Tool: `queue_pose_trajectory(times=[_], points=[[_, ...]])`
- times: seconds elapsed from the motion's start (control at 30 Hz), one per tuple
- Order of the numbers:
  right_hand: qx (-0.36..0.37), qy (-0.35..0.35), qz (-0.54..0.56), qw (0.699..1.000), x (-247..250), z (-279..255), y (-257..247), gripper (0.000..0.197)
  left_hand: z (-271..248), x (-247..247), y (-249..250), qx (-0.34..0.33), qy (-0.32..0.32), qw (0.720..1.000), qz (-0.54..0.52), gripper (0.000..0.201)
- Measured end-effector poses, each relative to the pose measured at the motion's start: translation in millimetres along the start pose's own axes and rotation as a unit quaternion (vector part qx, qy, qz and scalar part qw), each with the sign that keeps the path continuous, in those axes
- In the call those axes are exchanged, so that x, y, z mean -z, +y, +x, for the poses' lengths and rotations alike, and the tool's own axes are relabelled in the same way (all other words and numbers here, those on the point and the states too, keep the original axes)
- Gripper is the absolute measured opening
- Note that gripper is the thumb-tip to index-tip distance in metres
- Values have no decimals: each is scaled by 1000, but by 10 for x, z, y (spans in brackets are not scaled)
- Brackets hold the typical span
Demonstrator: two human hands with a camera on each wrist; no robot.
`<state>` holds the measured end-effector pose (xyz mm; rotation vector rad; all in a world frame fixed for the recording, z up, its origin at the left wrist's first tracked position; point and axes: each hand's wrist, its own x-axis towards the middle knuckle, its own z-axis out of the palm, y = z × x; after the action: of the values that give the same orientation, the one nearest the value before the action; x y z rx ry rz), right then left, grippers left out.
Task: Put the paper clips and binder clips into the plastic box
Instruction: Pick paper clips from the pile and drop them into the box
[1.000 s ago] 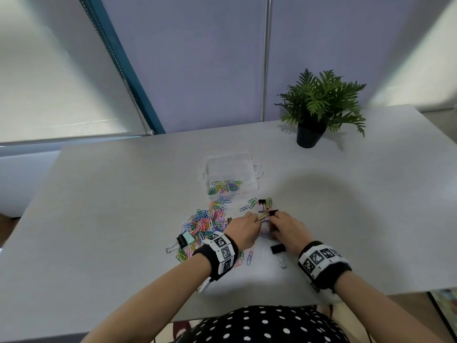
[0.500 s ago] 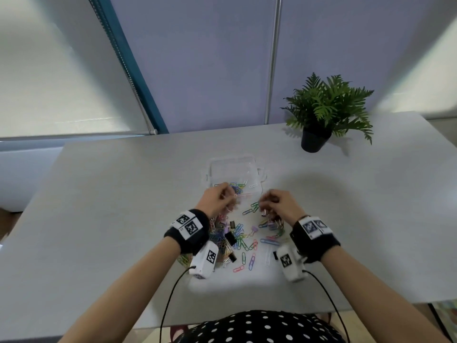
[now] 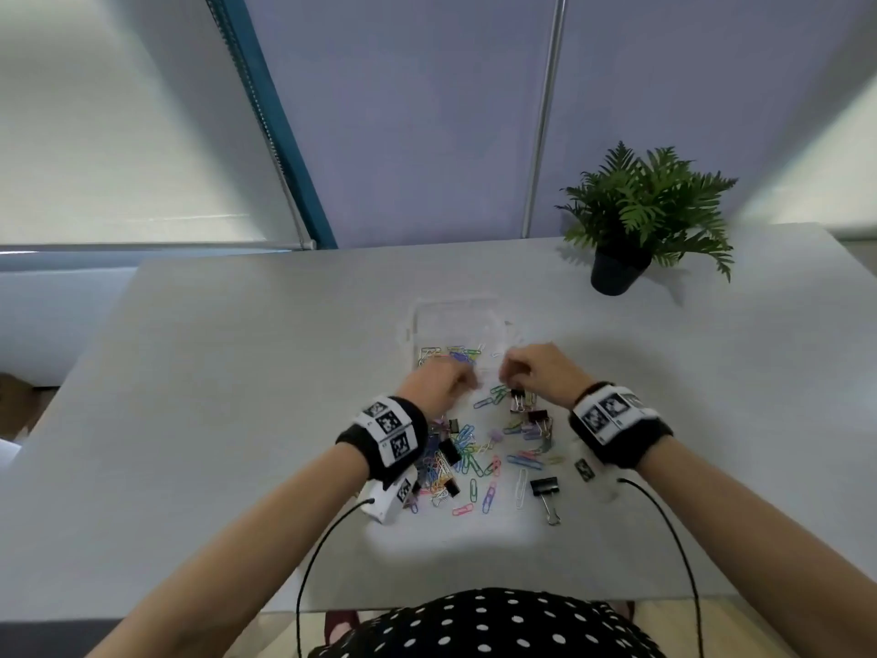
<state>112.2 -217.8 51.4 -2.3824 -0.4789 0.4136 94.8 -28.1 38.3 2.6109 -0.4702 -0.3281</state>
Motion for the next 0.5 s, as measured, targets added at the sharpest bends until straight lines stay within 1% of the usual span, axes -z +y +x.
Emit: queue_pose_trajectory(times=[0.03, 0.1, 0.13, 0.17, 0.2, 0.27, 0.33, 0.37, 0.4, 0.47, 0.5], points=[[-5, -49, -47, 998, -7, -119, 63, 14, -66, -97, 85, -12, -39, 999, 7, 17], [-26, -138, -139, 980, -65, -323, 212, 13, -178, -295, 234, -26, -110, 993, 19, 15], [-35, -159, -168, 972, -110, -402, 281, 13, -221, -384, 288, -35, -134, 990, 23, 15], [-44, -161, -183, 969, -158, -470, 340, 14, -261, -443, 331, -41, -150, 987, 30, 17], [-50, -147, -191, 969, -197, -529, 392, 14, -297, -478, 368, -49, -157, 986, 40, 19], [-52, -115, -209, 970, -261, -620, 450, 17, -368, -498, 386, -61, -153, 985, 60, 24], [-40, -99, -221, 969, -315, -675, 482, 20, -451, -500, 354, -55, -139, 988, 44, 25], [-38, -96, -221, 970, -340, -687, 488, 21, -488, -519, 320, -41, -139, 989, 31, 26], [-36, -91, -214, 972, -366, -695, 482, 22, -528, -542, 296, -31, -144, 989, 26, 32], [-31, -74, -199, 977, -424, -683, 454, 26, -583, -613, 289, -26, -158, 986, 46, 60], [-30, -69, -200, 977, -456, -671, 429, 29, -596, -658, 298, -16, -157, 986, 52, 69]])
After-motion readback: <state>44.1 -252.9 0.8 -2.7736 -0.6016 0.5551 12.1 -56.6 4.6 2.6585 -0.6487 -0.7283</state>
